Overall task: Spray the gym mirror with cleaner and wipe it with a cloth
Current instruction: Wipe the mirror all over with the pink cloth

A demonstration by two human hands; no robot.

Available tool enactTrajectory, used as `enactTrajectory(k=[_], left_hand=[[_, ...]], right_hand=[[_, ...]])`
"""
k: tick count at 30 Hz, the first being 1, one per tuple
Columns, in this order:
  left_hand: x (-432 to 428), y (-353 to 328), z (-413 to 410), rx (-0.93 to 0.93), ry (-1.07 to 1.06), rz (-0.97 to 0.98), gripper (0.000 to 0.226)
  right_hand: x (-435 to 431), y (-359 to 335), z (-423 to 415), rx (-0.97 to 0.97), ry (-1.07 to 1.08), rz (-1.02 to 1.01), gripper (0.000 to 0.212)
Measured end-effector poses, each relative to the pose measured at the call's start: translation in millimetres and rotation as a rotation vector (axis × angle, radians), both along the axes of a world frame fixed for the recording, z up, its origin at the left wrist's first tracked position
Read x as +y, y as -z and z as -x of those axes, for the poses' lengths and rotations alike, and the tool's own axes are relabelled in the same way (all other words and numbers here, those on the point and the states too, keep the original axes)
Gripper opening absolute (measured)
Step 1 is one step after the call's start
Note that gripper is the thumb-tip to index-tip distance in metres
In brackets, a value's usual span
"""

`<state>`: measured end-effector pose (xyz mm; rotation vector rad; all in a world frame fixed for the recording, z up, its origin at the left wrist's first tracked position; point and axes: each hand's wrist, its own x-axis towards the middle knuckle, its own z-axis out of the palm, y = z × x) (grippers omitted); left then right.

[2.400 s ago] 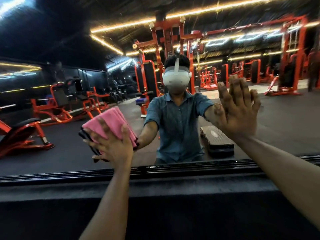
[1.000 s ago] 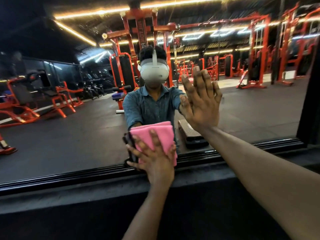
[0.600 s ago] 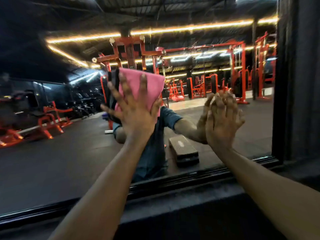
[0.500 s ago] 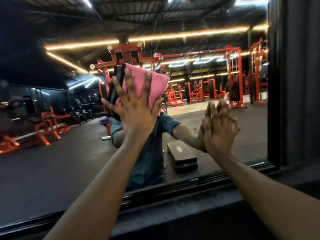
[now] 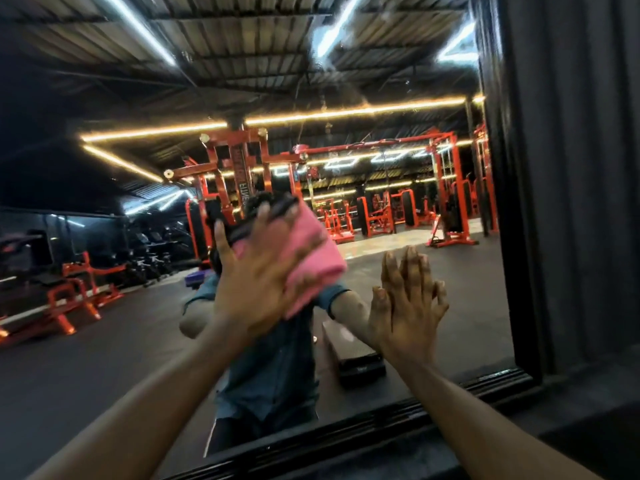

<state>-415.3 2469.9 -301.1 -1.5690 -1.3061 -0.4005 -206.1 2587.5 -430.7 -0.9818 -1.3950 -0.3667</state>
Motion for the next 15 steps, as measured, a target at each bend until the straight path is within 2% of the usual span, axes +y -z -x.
enactTrajectory(k=[3, 6, 9, 13, 15], left_hand=[[22, -69, -27, -0.033, -0.003, -0.113, 0.069], [40, -87, -45, -0.021, -0.030, -0.171, 0.072], [44, -60, -53, 0.016, 0.003, -0.160, 0.075], [40, 19, -50, 0.167, 0.098, -0.073, 0.077], [39, 38, -39, 0.245, 0.112, -0.045, 0.076]], right_hand=[[1, -1, -1, 0.012, -0.004, 0.012, 0.061], [1, 1, 1, 0.021, 0.011, -0.002, 0.060], [1, 3, 3, 0.025, 0.006, -0.015, 0.060], [6, 4, 4, 0.022, 0.012, -0.036, 0.062], [7, 6, 5, 0.014, 0.023, -0.035, 0.065]])
